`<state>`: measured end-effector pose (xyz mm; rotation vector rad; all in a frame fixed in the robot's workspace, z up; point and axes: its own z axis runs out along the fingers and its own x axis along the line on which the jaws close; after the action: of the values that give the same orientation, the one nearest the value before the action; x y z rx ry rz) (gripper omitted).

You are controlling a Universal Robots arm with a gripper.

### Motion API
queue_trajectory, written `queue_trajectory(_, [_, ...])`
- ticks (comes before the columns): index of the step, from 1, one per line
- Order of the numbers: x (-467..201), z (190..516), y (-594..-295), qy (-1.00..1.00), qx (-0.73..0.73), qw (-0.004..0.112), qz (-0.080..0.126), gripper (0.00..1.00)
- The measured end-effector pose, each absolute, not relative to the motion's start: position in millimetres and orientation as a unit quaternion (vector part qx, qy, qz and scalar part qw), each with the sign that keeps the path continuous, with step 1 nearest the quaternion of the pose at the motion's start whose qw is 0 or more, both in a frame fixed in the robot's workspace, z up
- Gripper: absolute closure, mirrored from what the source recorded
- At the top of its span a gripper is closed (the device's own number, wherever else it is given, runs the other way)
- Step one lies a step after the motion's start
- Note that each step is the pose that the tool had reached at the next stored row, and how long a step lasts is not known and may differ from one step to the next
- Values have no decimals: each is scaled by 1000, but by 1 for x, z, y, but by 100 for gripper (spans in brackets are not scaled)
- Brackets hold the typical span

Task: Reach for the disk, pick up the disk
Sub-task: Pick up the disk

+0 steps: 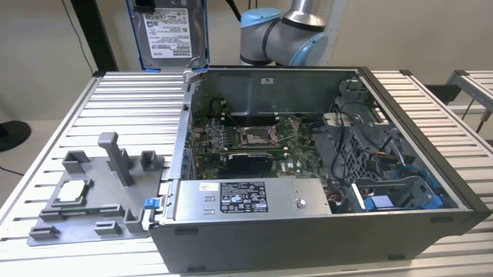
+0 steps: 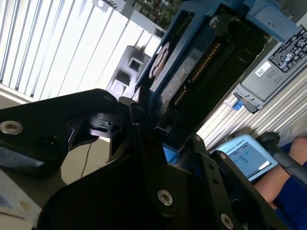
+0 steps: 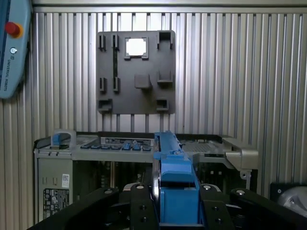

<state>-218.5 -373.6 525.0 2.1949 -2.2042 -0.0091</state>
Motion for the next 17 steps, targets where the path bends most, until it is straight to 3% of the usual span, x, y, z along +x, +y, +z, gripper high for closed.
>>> queue_trajectory(17, [-173, 525, -374, -708, 706, 15, -3, 100])
